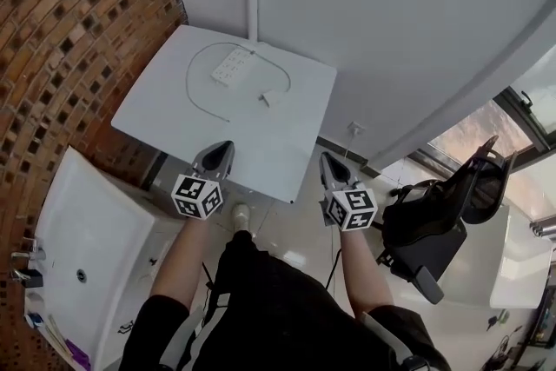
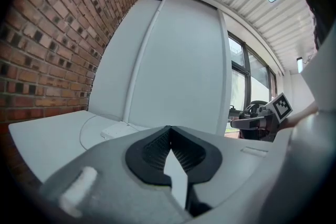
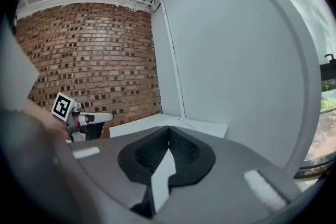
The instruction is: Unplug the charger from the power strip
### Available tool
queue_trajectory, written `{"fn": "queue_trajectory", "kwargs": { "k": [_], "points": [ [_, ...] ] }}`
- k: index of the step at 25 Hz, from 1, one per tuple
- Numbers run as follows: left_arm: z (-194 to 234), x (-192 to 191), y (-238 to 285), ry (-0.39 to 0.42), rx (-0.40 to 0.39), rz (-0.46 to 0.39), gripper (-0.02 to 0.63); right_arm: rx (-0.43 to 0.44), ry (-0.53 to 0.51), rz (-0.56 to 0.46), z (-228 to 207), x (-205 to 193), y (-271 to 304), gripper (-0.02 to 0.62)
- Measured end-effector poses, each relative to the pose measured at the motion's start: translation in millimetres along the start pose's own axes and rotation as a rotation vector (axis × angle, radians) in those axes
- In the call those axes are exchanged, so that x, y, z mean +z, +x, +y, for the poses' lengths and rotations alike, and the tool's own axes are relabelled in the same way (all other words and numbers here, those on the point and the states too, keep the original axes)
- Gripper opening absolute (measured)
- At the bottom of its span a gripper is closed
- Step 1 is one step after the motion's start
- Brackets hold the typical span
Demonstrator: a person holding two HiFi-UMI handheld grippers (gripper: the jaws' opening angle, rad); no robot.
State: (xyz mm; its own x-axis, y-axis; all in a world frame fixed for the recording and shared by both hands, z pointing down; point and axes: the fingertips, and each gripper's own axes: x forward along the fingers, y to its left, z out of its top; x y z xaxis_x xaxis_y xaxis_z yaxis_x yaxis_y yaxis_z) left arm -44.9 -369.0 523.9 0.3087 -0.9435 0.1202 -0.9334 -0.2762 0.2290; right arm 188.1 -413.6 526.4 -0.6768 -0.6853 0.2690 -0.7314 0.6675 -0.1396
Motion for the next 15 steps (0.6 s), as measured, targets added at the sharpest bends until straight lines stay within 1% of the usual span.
{"fn": "queue_trajectory", "kwargs": {
  "k": [3,5,9,12,15],
  "points": [
    [-14.6,4.4,-16.0,0.011,0.012,-0.016,0.002,0.009,-0.017,-0.024,5.1,5.1,-19.8,0.006],
    [-20.0,4.4,-25.6,0.014,0.019,-0.022,0.002,0.014,-0.009,-0.034,8.0,4.6,-25.9,0.006],
    [-8.7,12.2,-42.1,0.009,0.046,-0.057,0.002,0.024,-0.011,-0.041,20.2,4.0,-23.8,0.006],
    [1.5,28.3,-47.9,0.043,0.051,-0.098,0.002,0.018,-0.019,-0.057,27.2,11.5,-17.9,0.006],
    [0.4,47.0,-56.2,0.109,0.014,-0.132,0.002,-0.003,-0.003,-0.094,33.6,22.2,-21.3,0.005]
  ]
}}
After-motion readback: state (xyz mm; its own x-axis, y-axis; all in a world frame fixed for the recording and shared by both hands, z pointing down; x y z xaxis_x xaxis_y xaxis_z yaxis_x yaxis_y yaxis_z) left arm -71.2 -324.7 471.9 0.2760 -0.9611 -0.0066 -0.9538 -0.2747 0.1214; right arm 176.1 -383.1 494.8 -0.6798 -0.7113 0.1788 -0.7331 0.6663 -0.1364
